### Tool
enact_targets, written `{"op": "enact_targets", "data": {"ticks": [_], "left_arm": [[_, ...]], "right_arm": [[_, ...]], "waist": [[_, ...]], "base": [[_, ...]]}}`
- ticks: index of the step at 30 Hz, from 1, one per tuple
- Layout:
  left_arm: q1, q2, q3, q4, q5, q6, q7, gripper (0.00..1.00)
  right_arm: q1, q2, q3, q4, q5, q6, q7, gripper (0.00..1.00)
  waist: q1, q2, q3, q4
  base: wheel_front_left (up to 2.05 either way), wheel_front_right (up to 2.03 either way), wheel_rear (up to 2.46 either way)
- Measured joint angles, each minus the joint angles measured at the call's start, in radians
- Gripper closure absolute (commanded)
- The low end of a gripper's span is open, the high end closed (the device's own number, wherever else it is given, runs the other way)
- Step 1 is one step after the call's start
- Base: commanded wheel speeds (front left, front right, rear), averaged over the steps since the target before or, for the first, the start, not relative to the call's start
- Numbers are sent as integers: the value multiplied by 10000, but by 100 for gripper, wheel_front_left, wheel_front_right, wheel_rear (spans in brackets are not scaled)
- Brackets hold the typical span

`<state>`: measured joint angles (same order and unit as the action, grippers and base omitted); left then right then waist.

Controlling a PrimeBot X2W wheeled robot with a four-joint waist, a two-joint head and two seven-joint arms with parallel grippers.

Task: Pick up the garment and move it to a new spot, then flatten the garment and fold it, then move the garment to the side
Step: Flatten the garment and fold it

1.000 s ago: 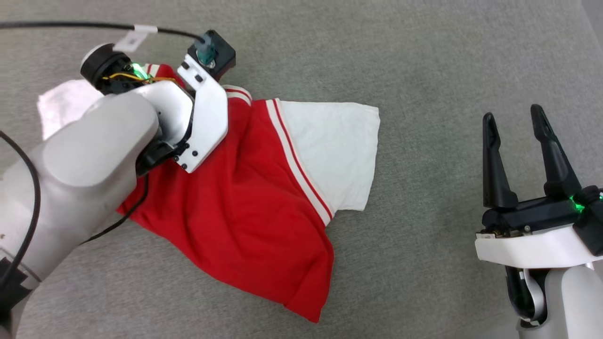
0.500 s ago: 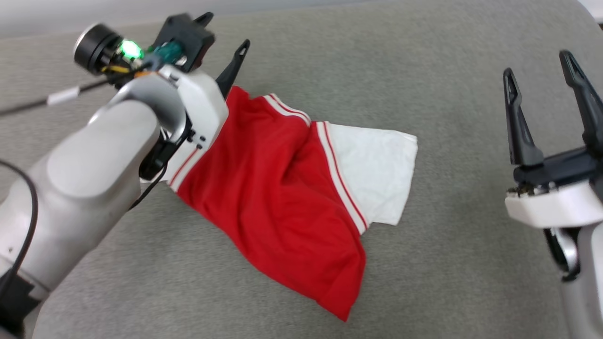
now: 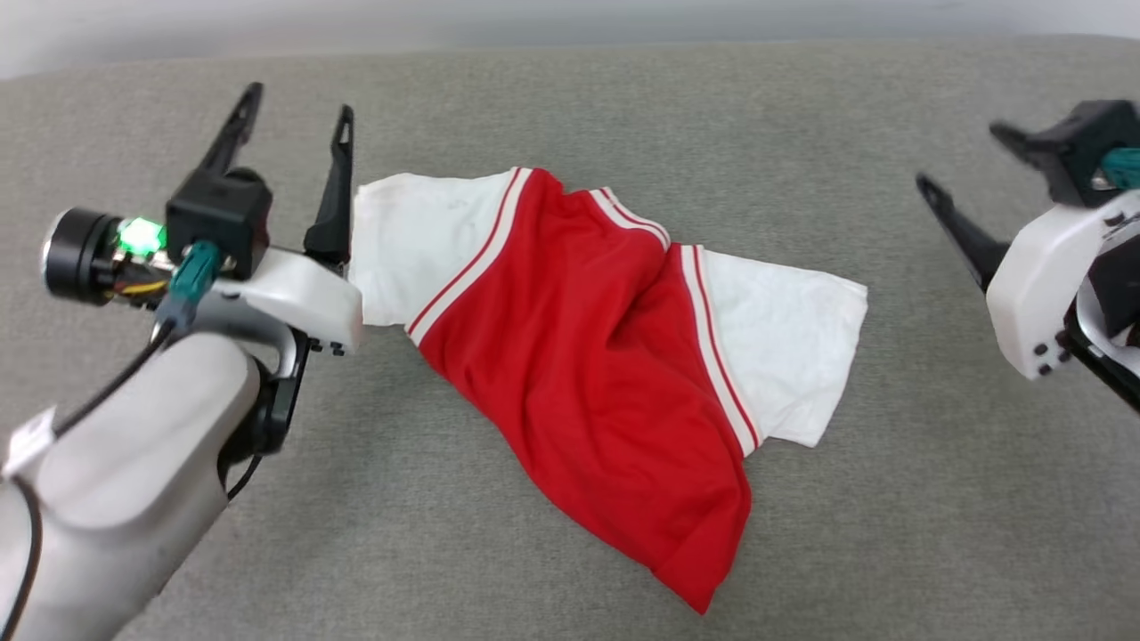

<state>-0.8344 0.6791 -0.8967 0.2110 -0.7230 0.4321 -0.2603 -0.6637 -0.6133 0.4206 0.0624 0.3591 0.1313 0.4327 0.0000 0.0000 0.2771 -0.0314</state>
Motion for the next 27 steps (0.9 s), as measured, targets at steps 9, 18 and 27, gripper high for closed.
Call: {"op": "enact_targets", "data": {"ticks": [9,18,27], "left_arm": [[3095,-752,2784,-1927,1724,878,-27,0],[4977,-2499,4847,-2660,3289,466,-27,0],[5666,-3914,6140,-2449,4495,-681,-27,0]], "right_arm": [[-1322,-1758,2167,44,2926,0,4006,0],[-1556,-1701,2706,1335,3812,-2,4842,0],[-1320,-1235,3254,2477,4086,-4,3885,0]], "waist": [[0,0,346,694],[0,0,925,1364],[-1,0,1473,1705]], "base": [[0,0,0],[0,0,0],[0,0,0]]}}
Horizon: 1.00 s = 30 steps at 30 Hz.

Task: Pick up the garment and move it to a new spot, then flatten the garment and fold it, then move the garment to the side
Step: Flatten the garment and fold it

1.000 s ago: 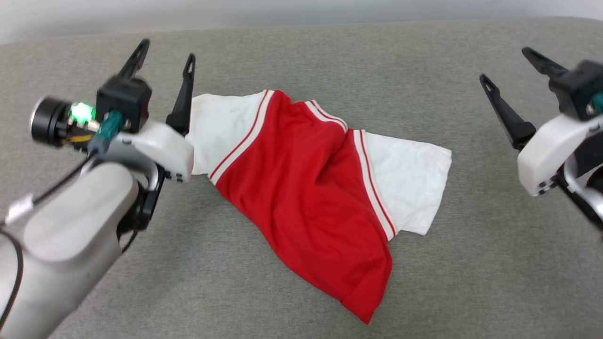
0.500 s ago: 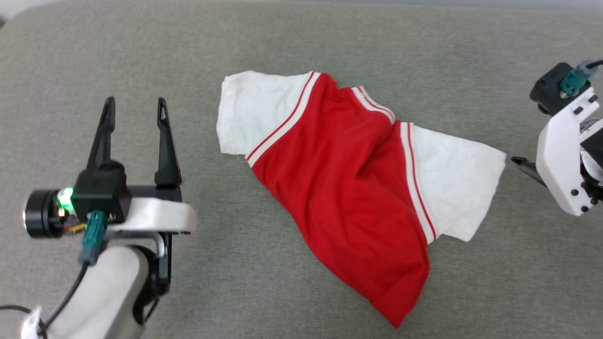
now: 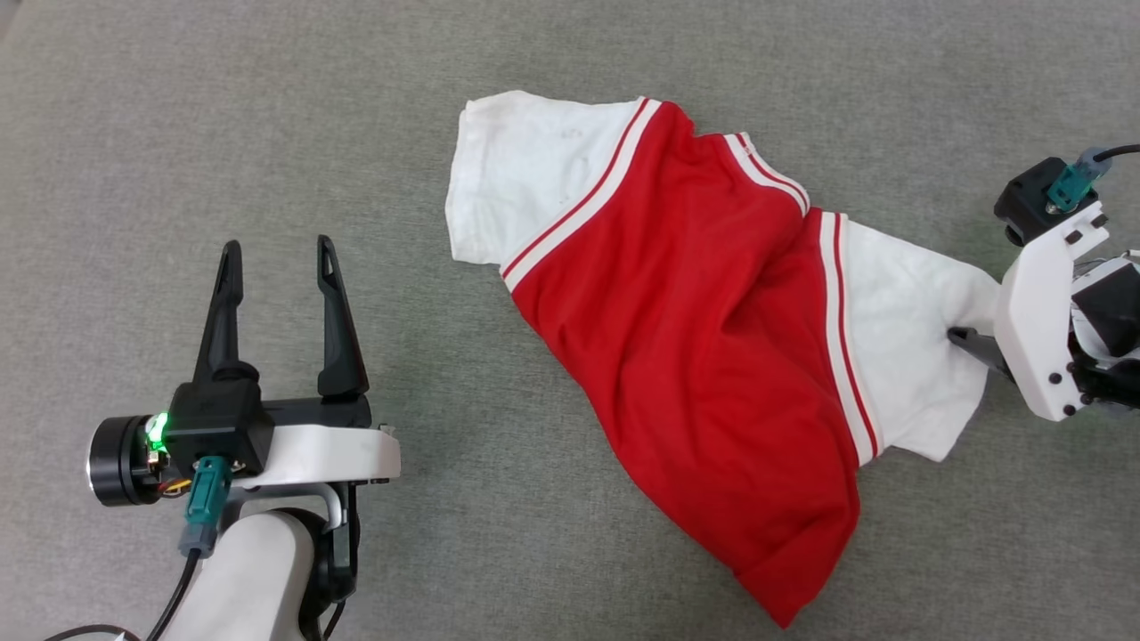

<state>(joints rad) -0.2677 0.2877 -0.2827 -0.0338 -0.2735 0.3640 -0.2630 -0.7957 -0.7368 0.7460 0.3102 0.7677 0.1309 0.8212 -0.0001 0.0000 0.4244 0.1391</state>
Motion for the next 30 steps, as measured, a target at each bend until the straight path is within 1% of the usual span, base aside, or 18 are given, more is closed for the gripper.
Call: {"op": "enact_targets", "data": {"ticks": [2,3,4,7,9,12,14,17,20,23,26,30], "left_arm": [[44,-163,199,96,201,-222,0,0],[60,-222,270,123,326,-318,0,0],[74,-274,368,176,428,-399,0,0],[225,-426,621,316,663,-637,0,0],[371,-483,790,370,796,-746,0,0],[631,-598,1030,407,940,-897,0,0],[822,-675,1218,401,999,-936,0,0],[1037,-734,1436,385,1112,-1064,0,0],[1156,-832,1567,376,1200,-1181,0,0],[1185,-934,1636,385,1300,-1306,0,0],[1187,-1057,1641,489,1396,-1448,0,0],[1185,-1114,1753,729,1482,-1592,0,0]], "right_arm": [[-56,44,157,113,69,0,-412,0],[-85,48,255,150,69,0,-633,52],[-129,42,366,180,67,0,-884,100],[-234,63,541,186,169,0,-1615,100],[-234,-46,508,58,384,2,-2067,100],[-244,-602,366,-351,548,2,-2621,100],[-128,-1020,353,-654,688,4,-2748,100],[407,-1624,201,-909,823,2,-2796,100],[1264,-1942,-198,-832,1097,2,-2803,100],[2306,-1983,-587,-397,1254,2,-2842,100],[3229,-1730,-784,198,1308,2,-2934,100],[3548,-1392,-1139,591,1241,4,-3122,100]], "waist": [[0,0,5,-73],[0,0,-9,-118],[0,0,-38,-162],[1,0,-220,-296],[1,0,-396,-402],[1,0,-666,-598],[1,0,-823,-755],[1,0,-1033,-973],[1,0,-1179,-1128],[1,0,-1229,-1181],[1,0,-1207,-1129],[1,0,-1269,-1107]], "base": [[0,0,0],[0,0,0],[0,0,0],[0,0,0],[0,0,0],[0,0,0],[0,0,0],[0,0,0],[0,0,0],[0,0,0],[0,0,0],[0,0,0]]}}
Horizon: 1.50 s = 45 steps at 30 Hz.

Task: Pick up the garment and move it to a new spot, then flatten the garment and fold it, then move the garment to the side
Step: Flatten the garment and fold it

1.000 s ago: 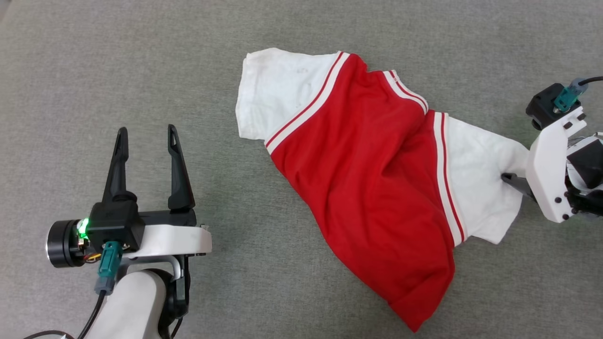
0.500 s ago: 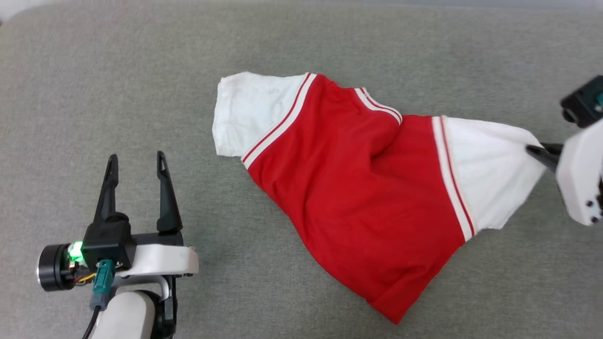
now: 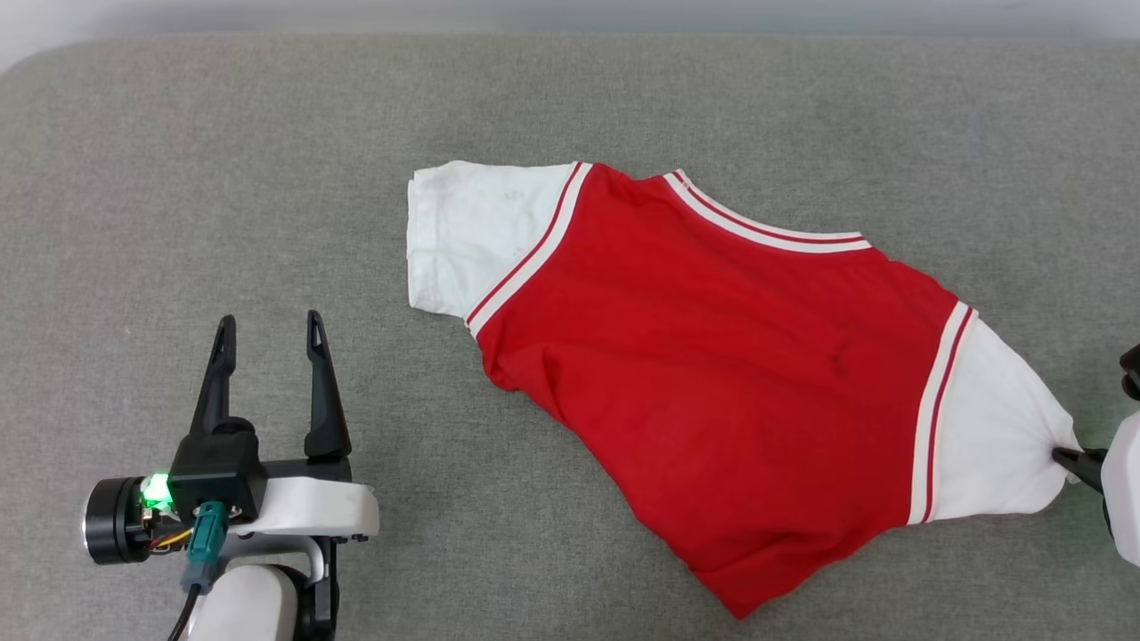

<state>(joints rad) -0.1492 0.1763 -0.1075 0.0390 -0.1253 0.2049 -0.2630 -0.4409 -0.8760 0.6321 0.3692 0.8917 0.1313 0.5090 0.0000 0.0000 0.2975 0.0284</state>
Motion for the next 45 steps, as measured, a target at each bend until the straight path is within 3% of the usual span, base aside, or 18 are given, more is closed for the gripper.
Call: {"op": "enact_targets", "data": {"ticks": [1,2,3,7,12,19,25,29,35,37,44,45], "left_arm": [[2,-6,33,71,35,-27,0,0],[3,-10,69,140,67,-50,0,0],[7,4,109,222,71,-109,0,0],[2,199,267,495,107,-303,0,0],[-426,754,426,1003,157,-717,0,0],[-2061,1557,412,1553,15,-1476,694,0],[-3912,2253,326,2006,-36,-2155,1522,0],[-5110,2661,125,2336,-217,-2736,2510,0],[-7031,3599,-965,2894,-558,-3285,4777,0],[-7642,3889,-1567,2989,-909,-3331,5634,0],[-9195,4989,-4098,2959,-3678,-3340,9313,0],[-9195,4989,-4098,2959,-3678,-3340,9313,0]], "right_arm": [[35,59,-96,69,-102,2,-140,91],[71,107,-157,88,-288,4,-339,17],[114,192,-232,88,-449,4,-508,0],[96,341,-834,-297,-1216,0,-1657,0],[-14,1018,-2539,-825,-2702,0,-3804,0],[828,2905,-4926,-2318,-5037,0,-5597,0],[1867,5104,-6514,-4328,-6604,-2,-6318,0],[2644,6278,-6788,-5471,-7386,0,-6527,0],[3210,7290,-6558,-6403,-7925,0,-6679,0],[3258,7392,-6481,-6508,-7963,-2,-6684,0],[3129,7538,-6322,-6539,-8023,0,-6890,0],[3129,7538,-6322,-6539,-8023,0,-6890,0]], "waist": [[0,0,-46,-9],[0,0,-100,-25],[0,0,-165,-47],[0,0,-464,-184],[0,0,-699,-526],[0,0,-674,-920],[0,0,-319,-1173],[0,0,-36,-1331],[0,0,472,-1609],[0,0,674,-1710],[1,0,1369,-2070],[1,0,1369,-2070]], "base": [[0,0,0],[0,0,0],[0,0,0],[0,0,0],[0,0,0],[0,0,0],[0,0,0],[0,0,0],[0,0,0],[0,0,0],[0,0,0],[0,0,0]]}}
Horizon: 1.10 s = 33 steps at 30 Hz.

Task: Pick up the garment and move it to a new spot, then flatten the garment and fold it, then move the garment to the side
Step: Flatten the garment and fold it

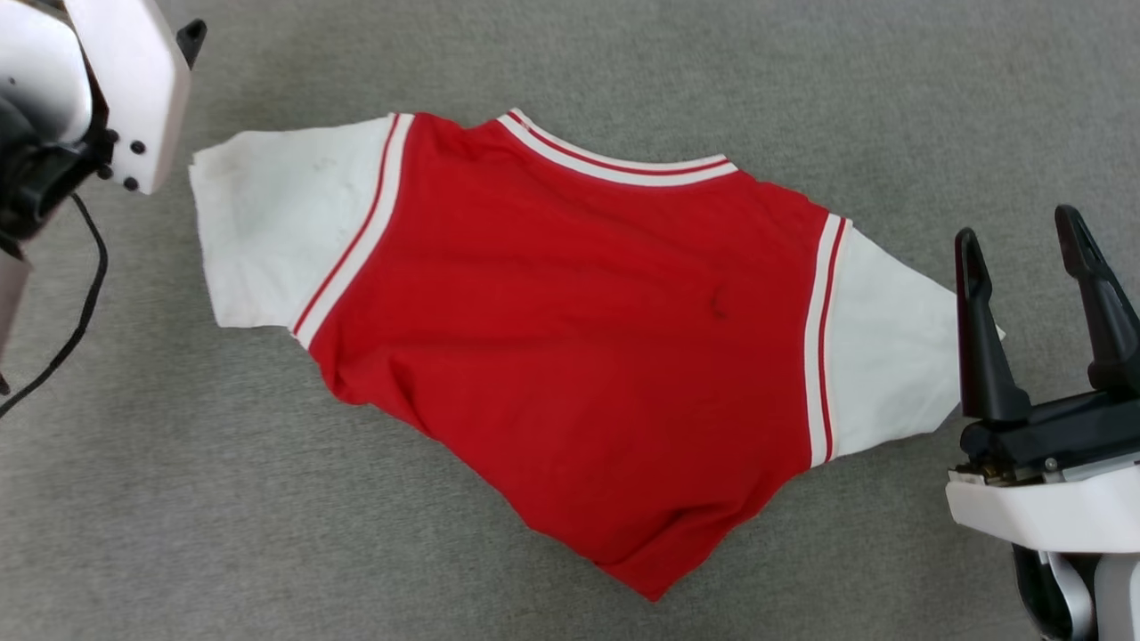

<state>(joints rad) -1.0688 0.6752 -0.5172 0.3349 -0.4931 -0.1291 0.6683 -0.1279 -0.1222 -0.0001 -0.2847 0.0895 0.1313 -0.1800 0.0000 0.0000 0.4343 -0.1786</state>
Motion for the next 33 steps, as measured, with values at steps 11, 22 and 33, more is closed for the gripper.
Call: {"op": "enact_targets", "data": {"ticks": [11,22,33], "left_arm": [[-1378,1457,-2809,-407,-2472,0,4149,0],[-1666,1954,-3754,-245,-3143,0,4418,100],[-1396,1726,-4483,-487,-3473,-2,2865,100]], "right_arm": [[-695,-77,370,608,169,0,-291,0],[-1219,-125,617,1243,297,0,-537,0],[-1930,-1216,-12,980,-46,0,-176,0]], "waist": [[0,0,1027,-572],[0,0,1512,-894],[1,0,631,-403]], "base": [[0,0,0],[0,0,0],[0,0,0]]}}
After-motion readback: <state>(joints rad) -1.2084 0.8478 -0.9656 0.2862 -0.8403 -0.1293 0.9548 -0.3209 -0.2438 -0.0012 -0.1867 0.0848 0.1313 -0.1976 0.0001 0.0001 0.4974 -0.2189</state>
